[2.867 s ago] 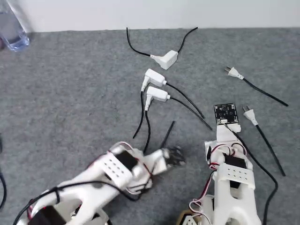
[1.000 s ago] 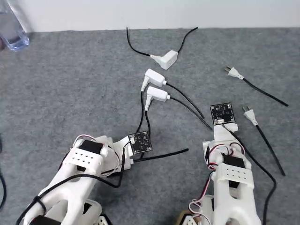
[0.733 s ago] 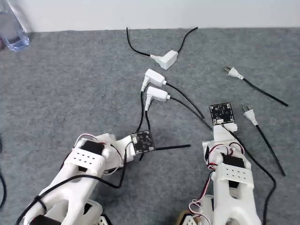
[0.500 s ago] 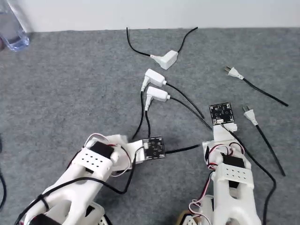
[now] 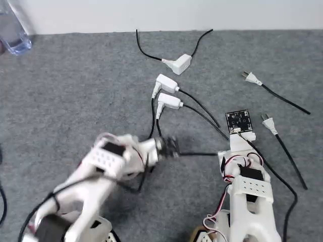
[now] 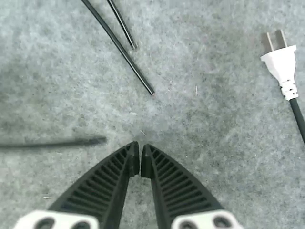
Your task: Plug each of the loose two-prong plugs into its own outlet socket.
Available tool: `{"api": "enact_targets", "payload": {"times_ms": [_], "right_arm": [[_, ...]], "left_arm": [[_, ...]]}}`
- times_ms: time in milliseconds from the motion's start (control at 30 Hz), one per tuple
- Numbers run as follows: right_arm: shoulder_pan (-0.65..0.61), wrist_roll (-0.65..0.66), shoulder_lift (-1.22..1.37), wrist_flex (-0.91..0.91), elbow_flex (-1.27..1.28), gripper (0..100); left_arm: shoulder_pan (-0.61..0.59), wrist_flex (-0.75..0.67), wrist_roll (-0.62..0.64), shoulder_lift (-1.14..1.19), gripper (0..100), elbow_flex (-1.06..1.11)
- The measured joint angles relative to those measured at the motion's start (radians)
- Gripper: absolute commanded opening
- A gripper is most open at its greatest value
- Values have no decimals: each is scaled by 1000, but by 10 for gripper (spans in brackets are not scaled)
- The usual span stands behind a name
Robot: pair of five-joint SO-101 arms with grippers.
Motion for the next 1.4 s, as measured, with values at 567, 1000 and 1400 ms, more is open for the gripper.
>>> {"api": "enact_targets", "payload": {"times_ms": [567,1000,1400], "right_arm": [[0,0,0,-26,0,8],[0,0,0,-28,0,8],[0,2,0,-28,0,8]], "left_arm": [[60,203,-74,239,13,-245],[86,210,-23,216,188,-215],[89,295,0,219,283,-252]]}}
